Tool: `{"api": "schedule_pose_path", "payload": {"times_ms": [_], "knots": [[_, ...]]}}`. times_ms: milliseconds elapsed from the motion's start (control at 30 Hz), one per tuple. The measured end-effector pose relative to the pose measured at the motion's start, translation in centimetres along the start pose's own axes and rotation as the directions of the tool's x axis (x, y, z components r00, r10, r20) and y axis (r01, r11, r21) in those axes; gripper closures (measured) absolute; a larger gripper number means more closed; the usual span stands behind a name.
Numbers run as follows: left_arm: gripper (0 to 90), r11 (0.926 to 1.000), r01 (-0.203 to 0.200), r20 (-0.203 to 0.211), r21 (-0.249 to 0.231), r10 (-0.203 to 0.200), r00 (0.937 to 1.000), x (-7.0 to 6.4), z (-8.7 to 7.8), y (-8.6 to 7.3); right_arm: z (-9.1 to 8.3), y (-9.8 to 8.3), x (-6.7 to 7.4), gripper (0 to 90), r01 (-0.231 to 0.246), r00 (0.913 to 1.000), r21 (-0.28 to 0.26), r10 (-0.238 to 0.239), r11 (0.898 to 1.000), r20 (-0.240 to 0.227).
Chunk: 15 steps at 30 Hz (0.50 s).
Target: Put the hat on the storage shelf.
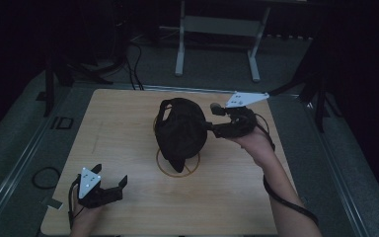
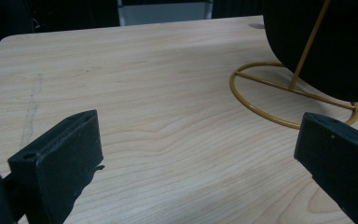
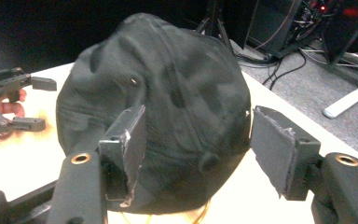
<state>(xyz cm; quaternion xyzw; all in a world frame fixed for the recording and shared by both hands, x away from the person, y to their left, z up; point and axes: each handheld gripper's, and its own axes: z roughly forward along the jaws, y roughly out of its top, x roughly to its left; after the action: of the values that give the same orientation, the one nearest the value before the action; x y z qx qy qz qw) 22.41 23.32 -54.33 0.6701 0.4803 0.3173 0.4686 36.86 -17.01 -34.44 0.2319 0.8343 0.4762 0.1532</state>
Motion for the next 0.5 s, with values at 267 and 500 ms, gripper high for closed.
{"api": "schedule_pose_path", "payload": {"times_ms": [267,500], "knots": [[1.3,1.0000,-0.003,-0.003,-0.001,0.003,1.0000,0.0,0.0,0.0,-1.2,-1.8,-1.4,18.1,-0.059,0.9982,-0.029,0.058,0.998,-0.011],[1.3,1.0000,0.005,-0.002,-0.005,-0.005,1.0000,0.1,-0.2,0.0,-2.4,-4.8,-2.7,13.9,-0.094,0.9952,-0.061,0.095,0.994,0.024]]}}
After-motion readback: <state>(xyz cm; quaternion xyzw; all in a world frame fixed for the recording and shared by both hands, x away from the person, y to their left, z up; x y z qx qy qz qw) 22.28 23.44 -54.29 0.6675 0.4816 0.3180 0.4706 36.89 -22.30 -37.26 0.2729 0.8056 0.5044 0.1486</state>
